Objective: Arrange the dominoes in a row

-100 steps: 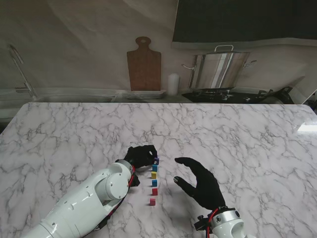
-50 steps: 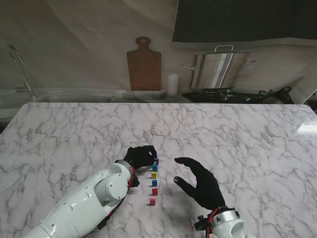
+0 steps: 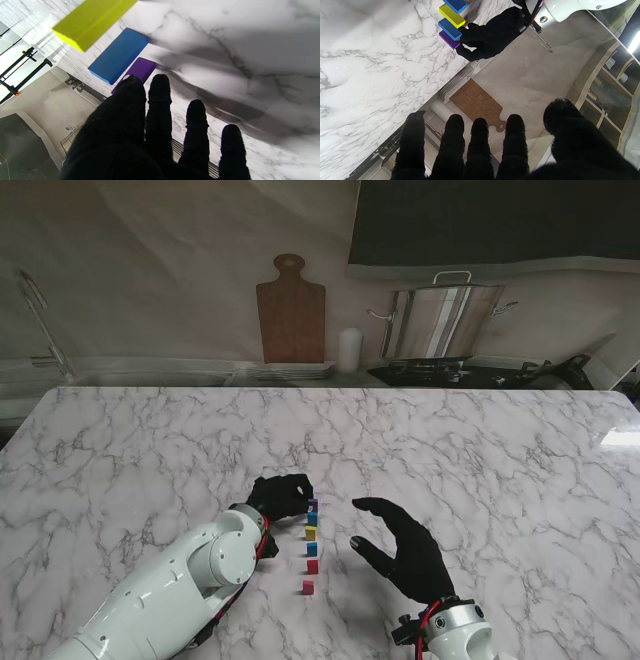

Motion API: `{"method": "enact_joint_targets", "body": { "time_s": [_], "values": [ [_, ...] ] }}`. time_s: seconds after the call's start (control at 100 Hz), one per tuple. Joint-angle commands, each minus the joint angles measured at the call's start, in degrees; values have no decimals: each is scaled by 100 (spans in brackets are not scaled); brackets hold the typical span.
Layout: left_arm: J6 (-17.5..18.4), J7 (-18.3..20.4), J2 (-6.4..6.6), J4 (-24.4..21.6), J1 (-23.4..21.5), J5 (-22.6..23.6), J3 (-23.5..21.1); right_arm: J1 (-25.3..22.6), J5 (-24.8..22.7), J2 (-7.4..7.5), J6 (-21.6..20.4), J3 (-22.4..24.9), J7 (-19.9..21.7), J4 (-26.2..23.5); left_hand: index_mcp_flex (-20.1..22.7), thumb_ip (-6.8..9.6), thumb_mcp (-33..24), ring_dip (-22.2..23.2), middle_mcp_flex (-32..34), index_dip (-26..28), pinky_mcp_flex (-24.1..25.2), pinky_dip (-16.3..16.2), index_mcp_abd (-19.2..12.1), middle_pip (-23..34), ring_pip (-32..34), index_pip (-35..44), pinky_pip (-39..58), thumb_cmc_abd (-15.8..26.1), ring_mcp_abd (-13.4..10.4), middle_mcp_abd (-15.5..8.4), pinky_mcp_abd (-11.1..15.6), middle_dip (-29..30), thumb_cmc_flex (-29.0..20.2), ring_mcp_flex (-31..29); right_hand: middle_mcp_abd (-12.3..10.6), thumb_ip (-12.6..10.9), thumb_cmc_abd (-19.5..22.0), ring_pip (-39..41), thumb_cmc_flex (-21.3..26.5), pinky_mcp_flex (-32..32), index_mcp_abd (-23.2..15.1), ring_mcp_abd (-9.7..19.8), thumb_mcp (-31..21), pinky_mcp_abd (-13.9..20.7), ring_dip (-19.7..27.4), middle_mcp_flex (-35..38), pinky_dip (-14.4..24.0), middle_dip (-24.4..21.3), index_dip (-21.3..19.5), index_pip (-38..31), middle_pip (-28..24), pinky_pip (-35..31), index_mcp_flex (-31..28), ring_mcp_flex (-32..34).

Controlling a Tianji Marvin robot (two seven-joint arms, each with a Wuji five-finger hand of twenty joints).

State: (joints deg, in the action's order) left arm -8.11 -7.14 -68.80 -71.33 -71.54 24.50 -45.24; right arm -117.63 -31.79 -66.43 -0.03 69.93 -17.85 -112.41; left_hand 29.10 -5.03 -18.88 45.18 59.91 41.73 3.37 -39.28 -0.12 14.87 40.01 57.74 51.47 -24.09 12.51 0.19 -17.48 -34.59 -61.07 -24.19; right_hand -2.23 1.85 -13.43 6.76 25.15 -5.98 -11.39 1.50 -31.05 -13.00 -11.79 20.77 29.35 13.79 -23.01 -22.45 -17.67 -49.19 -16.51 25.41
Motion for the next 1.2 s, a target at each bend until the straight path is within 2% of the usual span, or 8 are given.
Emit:
{"method": "enact_joint_targets", "body": {
  "time_s": [0.0, 0.81, 1.19],
  "values": [
    [-11, 108, 17, -7, -21, 6, 1, -23, -4, -7, 8, -8, 5, -15, 53, 154, -96, -52, -19, 17, 125, -50, 34, 232, -66, 20, 146, 62, 173, 2, 36, 184, 47, 19, -46, -51, -72, 81, -85, 8, -55, 5, -57, -14, -59, 12, 62, 31, 4, -52, -97, -115, -33, 120],
    [116, 200, 57, 30, 27, 67, 16, -28, -6, -6, 10, -3, 8, -21, 113, 139, -158, -105, -238, -299, 182, -38, 6, 217, -230, -367, 71, -64, 268, 31, 16, 267, 43, 152, -55, -49, -87, 81, -86, 9, -59, 2, -71, -16, -59, 6, 62, 30, 5, -49, -98, -114, -20, 120],
    [120, 286, 82, 16, 33, 76, 27, -27, -11, -5, 7, -3, 9, -21, 251, 135, -171, -95, -446, -860, 209, -39, 83, 329, -322, -1033, -24, -68, 369, 22, -8, 165, 51, 262, -44, -48, -93, 82, -83, 9, -56, 0, -81, -20, -59, 5, 61, 30, 4, -50, -99, -112, -22, 124]
  ]
}}
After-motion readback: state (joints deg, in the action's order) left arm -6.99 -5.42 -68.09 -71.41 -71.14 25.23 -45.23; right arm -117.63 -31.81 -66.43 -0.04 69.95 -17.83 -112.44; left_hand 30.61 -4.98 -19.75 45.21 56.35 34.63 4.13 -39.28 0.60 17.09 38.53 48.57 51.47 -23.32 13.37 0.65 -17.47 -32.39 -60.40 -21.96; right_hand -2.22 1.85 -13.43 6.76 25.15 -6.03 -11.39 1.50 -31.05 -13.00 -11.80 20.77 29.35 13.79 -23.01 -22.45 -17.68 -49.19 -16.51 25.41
